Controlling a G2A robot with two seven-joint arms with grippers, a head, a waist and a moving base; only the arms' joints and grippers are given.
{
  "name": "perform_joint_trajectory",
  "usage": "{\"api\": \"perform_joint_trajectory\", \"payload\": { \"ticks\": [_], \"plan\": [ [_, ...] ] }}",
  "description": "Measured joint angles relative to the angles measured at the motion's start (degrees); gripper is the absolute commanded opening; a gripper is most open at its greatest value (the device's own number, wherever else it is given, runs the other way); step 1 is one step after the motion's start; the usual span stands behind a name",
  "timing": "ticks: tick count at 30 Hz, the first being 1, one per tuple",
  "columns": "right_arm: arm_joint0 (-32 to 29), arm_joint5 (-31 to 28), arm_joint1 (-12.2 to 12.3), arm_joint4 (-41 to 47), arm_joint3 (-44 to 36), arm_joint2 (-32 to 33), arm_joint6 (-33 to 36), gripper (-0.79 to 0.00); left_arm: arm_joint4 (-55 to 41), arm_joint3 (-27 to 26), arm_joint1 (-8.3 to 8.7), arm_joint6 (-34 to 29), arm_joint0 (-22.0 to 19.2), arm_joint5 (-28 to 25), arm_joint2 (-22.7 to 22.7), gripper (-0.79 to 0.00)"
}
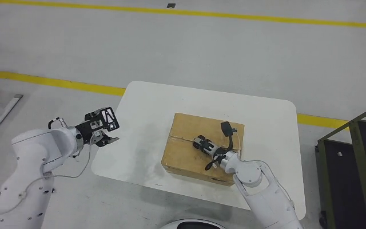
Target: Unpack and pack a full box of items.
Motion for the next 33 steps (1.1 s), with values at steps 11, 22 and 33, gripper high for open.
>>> {"api": "perform_joint_trajectory", "payload": {
  "ticks": [11, 22, 33],
  "plan": [
    [-1.00, -2.46, 0.51, -1.21, -5.64, 2.35, -0.56, -0.785, 4.66, 0.84, 0.26, 14.44, -0.71, 11.34, 0.24, 0.000],
    [-6.43, -0.78, 2.24, -3.68, -18.40, 12.46, -1.06, -0.154, -11.82, -1.94, -2.01, 17.27, -1.60, 19.22, 12.20, 0.000],
    [-15.14, 3.75, 3.60, -4.12, -29.16, 24.27, -1.49, 0.000, -13.16, -2.38, -4.44, 19.78, -5.50, 18.46, 28.09, 0.000]
  ]
}}
